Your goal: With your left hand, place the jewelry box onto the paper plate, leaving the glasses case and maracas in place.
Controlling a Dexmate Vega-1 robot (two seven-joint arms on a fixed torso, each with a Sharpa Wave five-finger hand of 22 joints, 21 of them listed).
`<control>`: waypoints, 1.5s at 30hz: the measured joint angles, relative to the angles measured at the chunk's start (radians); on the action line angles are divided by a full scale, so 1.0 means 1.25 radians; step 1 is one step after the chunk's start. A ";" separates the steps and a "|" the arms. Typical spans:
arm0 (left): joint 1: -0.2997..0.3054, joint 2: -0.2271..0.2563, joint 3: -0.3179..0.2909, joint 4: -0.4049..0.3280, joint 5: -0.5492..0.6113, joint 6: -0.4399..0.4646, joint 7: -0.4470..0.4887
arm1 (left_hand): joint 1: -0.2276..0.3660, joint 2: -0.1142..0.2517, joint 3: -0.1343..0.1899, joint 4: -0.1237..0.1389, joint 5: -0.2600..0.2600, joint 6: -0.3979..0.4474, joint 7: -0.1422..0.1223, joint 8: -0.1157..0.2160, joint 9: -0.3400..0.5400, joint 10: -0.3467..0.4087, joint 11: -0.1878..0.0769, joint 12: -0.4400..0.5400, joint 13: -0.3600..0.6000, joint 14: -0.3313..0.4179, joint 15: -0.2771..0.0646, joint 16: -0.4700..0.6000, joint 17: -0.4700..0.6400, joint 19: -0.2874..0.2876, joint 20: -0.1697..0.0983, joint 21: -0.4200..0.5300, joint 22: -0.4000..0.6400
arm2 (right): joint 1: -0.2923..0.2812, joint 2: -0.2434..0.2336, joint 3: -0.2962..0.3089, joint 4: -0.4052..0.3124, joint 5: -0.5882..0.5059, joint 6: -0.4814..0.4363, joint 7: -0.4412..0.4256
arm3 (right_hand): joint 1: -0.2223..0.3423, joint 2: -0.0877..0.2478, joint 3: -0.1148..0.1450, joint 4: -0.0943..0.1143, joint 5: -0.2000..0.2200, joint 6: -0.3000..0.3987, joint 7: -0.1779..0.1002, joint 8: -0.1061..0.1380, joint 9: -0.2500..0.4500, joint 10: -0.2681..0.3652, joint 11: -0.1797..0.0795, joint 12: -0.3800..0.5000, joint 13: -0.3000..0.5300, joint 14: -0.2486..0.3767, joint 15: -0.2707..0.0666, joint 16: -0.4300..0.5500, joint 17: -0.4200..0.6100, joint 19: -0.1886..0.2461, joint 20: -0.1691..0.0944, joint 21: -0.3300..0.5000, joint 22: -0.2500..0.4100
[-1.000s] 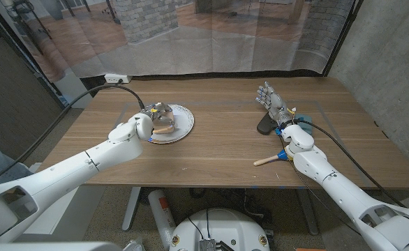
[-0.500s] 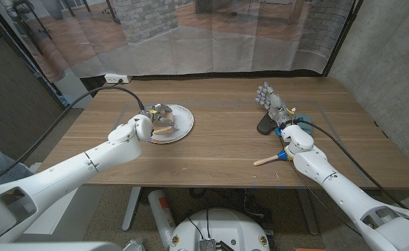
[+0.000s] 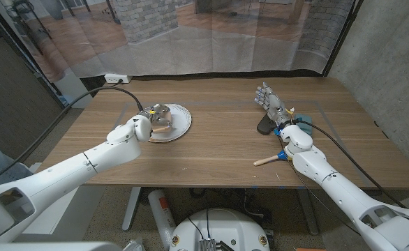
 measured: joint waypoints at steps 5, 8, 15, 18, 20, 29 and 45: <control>-0.004 0.002 0.004 -0.001 -0.001 0.001 -0.007 | 0.002 0.018 -0.009 0.009 0.000 -0.044 0.001 -0.025 0.000 -0.044 0.021 0.000 -0.015 -0.036 0.016 0.000 -0.014 -0.033 0.000 -0.001 0.000 | 0.000 0.000 0.000 0.001 0.000 0.000 0.001 | 0.000 0.000 0.000 0.000 0.000 0.000 0.000 0.000 0.000 0.000 0.000 0.000 0.000 0.000 0.000 0.000 0.000 0.000 0.000 0.000 0.000; -0.009 0.002 0.008 0.000 -0.002 -0.002 -0.013 | -0.004 0.023 -0.016 0.016 0.004 -0.067 0.001 -0.036 -0.002 -0.063 0.031 0.000 -0.021 -0.050 0.019 0.000 -0.021 -0.047 -0.001 -0.001 -0.003 | 0.000 -0.001 0.000 0.001 0.000 -0.001 0.000 | 0.000 0.000 0.000 0.000 0.000 0.005 -0.005 0.000 0.000 0.000 0.000 0.000 0.000 0.000 0.000 0.000 0.000 0.000 0.000 -0.005 0.000; -0.017 0.002 0.014 0.006 -0.006 -0.010 -0.026 | -0.068 -0.003 -0.041 0.036 0.010 -0.099 0.011 -0.047 -0.004 -0.097 0.054 0.000 -0.036 -0.078 0.032 0.000 -0.031 -0.078 -0.001 0.000 -0.004 | -0.002 -0.004 0.001 -0.002 0.000 -0.005 -0.003 | 0.000 0.000 0.000 0.000 0.000 0.005 -0.004 0.000 0.000 0.003 -0.003 0.000 0.000 0.000 0.000 0.000 0.000 0.000 0.000 -0.005 0.000; -0.019 0.001 0.015 0.008 -0.008 -0.014 -0.030 | -0.096 -0.019 -0.059 0.047 0.016 -0.112 0.012 -0.047 -0.004 -0.103 0.060 0.000 -0.042 -0.085 0.037 0.000 -0.034 -0.089 -0.001 0.000 -0.004 | -0.003 -0.004 0.002 -0.003 0.001 -0.006 -0.004 | 0.000 0.000 0.000 0.000 0.000 0.005 -0.004 0.000 0.000 0.003 -0.003 0.000 0.000 0.000 0.000 0.000 0.000 0.000 0.000 -0.005 0.000; -0.019 0.001 0.015 0.009 -0.011 -0.018 -0.033 | -0.111 -0.027 -0.066 0.055 0.016 -0.115 0.012 -0.047 -0.004 -0.107 0.065 0.000 -0.045 -0.089 0.041 0.000 -0.034 -0.094 0.000 0.000 -0.004 | -0.004 -0.005 0.002 -0.004 0.001 -0.007 -0.005 | 0.000 0.000 0.000 0.000 0.000 0.004 -0.004 0.000 0.000 0.003 -0.003 0.000 0.000 0.000 0.000 0.000 0.000 0.000 0.000 -0.005 0.000; -0.016 0.001 0.009 0.010 -0.023 -0.025 -0.035 | -0.151 -0.045 -0.086 0.074 0.028 -0.121 0.019 -0.047 -0.004 -0.114 0.065 0.003 -0.051 -0.094 0.045 0.003 -0.037 -0.105 -0.003 0.000 -0.004 | -0.004 -0.005 0.002 -0.003 0.002 -0.011 -0.005 | 0.000 0.000 0.003 -0.003 0.000 0.004 -0.004 0.000 0.000 0.003 -0.003 0.000 0.000 0.000 0.000 -0.004 0.000 0.003 0.003 -0.008 0.000; 0.001 0.012 -0.019 -0.013 -0.044 -0.028 -0.012 | -0.205 -0.049 -0.111 0.100 0.040 -0.126 0.024 -0.047 -0.003 -0.117 0.068 0.009 -0.061 -0.094 0.045 0.007 -0.037 -0.112 -0.004 0.000 -0.001 | -0.002 -0.004 0.001 0.003 0.004 -0.012 -0.003 | 0.005 0.005 0.003 -0.003 0.000 0.009 -0.009 0.000 0.000 0.003 -0.003 0.000 0.000 0.000 0.000 -0.004 0.000 0.003 0.003 -0.014 0.000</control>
